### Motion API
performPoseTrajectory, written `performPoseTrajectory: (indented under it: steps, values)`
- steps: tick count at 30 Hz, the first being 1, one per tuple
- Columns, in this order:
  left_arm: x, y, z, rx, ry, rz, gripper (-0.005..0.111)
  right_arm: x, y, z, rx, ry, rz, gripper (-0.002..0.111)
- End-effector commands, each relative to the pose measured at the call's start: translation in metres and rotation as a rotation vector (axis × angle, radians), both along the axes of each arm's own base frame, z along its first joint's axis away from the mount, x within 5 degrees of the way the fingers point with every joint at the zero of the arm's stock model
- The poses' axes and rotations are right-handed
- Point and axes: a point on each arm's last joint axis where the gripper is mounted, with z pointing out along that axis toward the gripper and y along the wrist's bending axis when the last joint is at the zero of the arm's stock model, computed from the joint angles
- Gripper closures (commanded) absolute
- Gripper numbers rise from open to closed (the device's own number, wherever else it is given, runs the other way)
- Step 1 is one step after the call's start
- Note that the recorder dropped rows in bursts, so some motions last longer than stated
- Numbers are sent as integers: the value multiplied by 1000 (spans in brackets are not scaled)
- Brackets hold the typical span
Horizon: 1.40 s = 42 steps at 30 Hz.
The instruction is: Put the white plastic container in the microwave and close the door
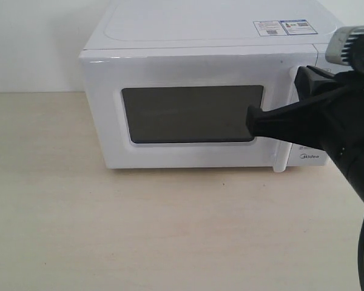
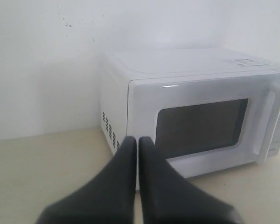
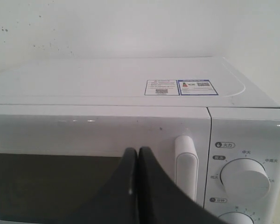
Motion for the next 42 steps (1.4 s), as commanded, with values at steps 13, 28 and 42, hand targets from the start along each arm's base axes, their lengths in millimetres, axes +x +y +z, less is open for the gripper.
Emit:
performPoseTrajectory:
  steps: [13,28,42]
  values:
    - [28,6,-78,-8,41,180,103,-1,-1,0,1,-4,3,108]
    - [28,8,-104,30,179,213,103,-1,-1,0,7,-4,3,108]
    - [28,13,-104,-3,189,277,103,-1,-3,2,7,-20,-12,108]
